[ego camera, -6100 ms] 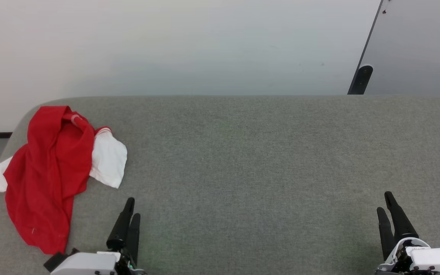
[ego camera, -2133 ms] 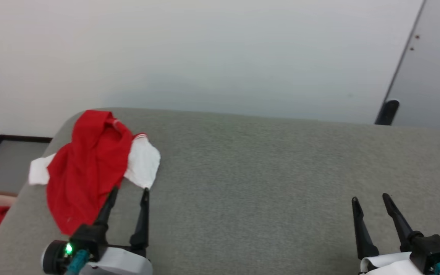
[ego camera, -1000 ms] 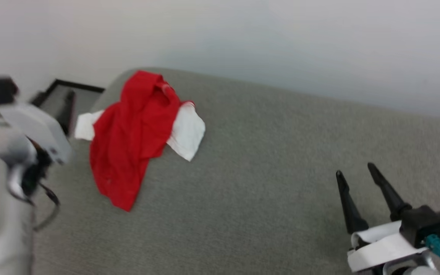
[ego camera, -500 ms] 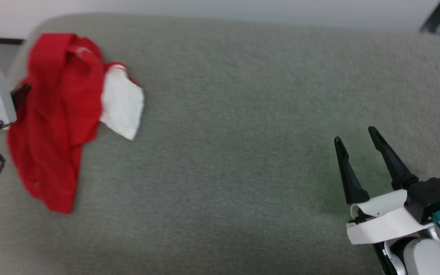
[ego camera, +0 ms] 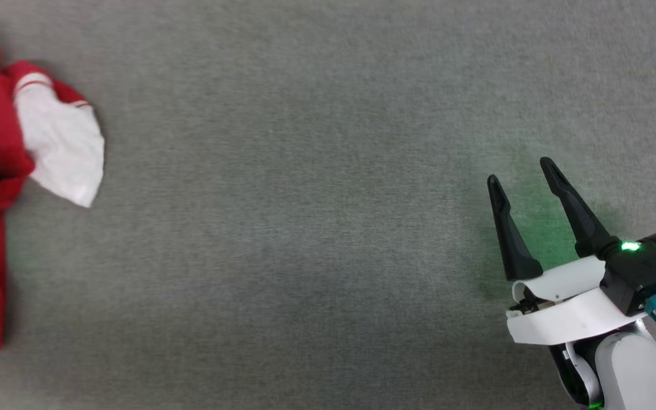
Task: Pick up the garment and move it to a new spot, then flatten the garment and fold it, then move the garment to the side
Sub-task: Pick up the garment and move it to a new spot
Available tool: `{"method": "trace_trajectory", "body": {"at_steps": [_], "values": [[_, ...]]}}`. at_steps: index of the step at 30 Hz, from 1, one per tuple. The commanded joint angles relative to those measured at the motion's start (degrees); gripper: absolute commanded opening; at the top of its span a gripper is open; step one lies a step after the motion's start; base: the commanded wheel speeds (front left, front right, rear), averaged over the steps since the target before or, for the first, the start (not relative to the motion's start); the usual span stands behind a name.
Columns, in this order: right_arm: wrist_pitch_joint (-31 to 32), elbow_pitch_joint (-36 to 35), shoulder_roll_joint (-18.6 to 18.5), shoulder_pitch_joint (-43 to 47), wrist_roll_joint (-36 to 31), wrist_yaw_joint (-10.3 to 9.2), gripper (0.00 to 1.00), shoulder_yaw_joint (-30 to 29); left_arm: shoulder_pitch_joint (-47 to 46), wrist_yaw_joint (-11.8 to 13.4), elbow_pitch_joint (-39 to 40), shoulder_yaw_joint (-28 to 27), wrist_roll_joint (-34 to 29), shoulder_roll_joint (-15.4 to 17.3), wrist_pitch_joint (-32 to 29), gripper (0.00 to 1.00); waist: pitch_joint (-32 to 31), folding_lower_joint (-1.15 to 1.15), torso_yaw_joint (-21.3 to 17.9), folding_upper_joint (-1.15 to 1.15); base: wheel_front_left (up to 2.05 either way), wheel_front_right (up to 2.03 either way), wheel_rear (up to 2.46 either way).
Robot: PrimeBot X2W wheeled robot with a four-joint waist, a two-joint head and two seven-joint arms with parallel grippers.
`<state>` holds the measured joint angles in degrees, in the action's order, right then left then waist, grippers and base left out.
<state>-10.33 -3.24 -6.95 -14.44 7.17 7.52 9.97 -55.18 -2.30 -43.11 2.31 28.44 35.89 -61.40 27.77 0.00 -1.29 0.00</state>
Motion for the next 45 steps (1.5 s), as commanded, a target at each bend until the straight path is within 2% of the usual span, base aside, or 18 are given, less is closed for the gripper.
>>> {"method": "trace_trajectory", "body": {"at_steps": [1, 6, 7, 8, 9, 16, 19, 21, 29, 35, 41, 45], "values": [[0.0, -0.3, 0.2, -0.6, 0.6, -0.06, 1.00, 0.2, 0.1, 0.8, -0.6, 0.2, 0.1, -0.3, -0.5, 1.00, 3.2, 0.00, -3.0, 0.00, 0.00, 0.00, 0.00], [0.4, -0.6, 0.4, -1.3, 0.8, -0.06, 1.00, 0.3, 1.8, 2.1, -1.6, 0.1, 0.4, -1.2, -0.1, 1.00, 3.9, 0.00, -3.3, 0.00, 0.00, 0.00, 0.00], [0.4, -0.6, 0.4, -1.4, 0.8, -0.06, 1.00, 0.2, 2.0, 2.4, -1.9, 0.0, 0.7, -1.5, -0.1, 0.73, 3.8, 0.00, -3.3, 0.00, 0.00, 0.00, 0.00], [0.5, -0.6, 0.5, -1.5, 0.8, -0.06, 1.00, 0.1, 2.2, 2.5, -2.1, -0.1, 1.1, -2.0, 0.1, 0.33, 3.7, 0.00, -3.2, 0.00, 0.00, 0.00, 0.00], [0.6, -0.5, 0.6, -1.5, 0.8, -0.06, 1.00, 0.0, 2.1, 2.9, -2.2, -0.4, 1.5, -2.5, 0.3, 0.00, 3.5, 0.00, -3.0, 0.00, 0.00, 0.00, 0.00], [0.3, 0.8, 0.8, -0.5, 1.1, -0.06, 1.00, -0.5, 0.0, 4.5, 0.4, -1.1, 1.6, -2.1, 1.1, 0.00, -0.4, 0.00, -1.2, 0.00, 0.00, 0.00, 0.00], [0.0, 1.9, 0.9, 0.2, 1.4, -0.06, 1.00, -0.5, -2.0, 4.3, 2.2, -0.7, 0.7, -0.9, 2.5, 0.00, -3.2, 0.00, -0.2, 0.00, 0.00, 0.00, 0.00], [-0.2, 2.7, 1.2, 0.6, 1.7, -0.06, 1.00, -0.2, -2.8, 3.8, 3.1, -0.3, 0.0, 0.1, 3.6, 0.00, -5.4, 0.00, 0.3, 0.00, 0.00, 0.00, 0.00], [-0.8, 5.6, 1.7, 3.5, 2.8, -0.06, 1.00, -1.3, -7.1, 0.2, 4.9, 2.5, -2.1, 0.3, 9.6, 0.00, -15.2, 0.00, 2.5, 0.00, 0.00, 0.00, 0.00], [-0.9, 7.0, 2.3, 6.0, 3.1, -0.06, 1.00, -2.0, -11.4, -2.0, 6.2, 4.9, -3.1, -1.5, 15.4, 0.00, -21.7, 0.00, 3.8, 0.00, 0.00, 0.00, 0.00], [-1.0, 7.7, 3.0, 7.8, 3.5, -0.06, 1.00, -2.2, -15.3, -2.4, 7.7, 7.5, -5.3, -3.7, 20.8, 0.00, -26.7, 0.00, 4.5, 0.00, 0.00, 0.00, 0.00], [-1.1, 7.7, 3.2, 8.5, 3.3, -0.06, 1.00, -2.9, -16.7, -3.0, 8.6, 8.4, -4.6, -5.7, 22.5, 0.00, -28.4, 0.00, 4.5, 0.00, 0.00, 0.00, 0.00]]}}
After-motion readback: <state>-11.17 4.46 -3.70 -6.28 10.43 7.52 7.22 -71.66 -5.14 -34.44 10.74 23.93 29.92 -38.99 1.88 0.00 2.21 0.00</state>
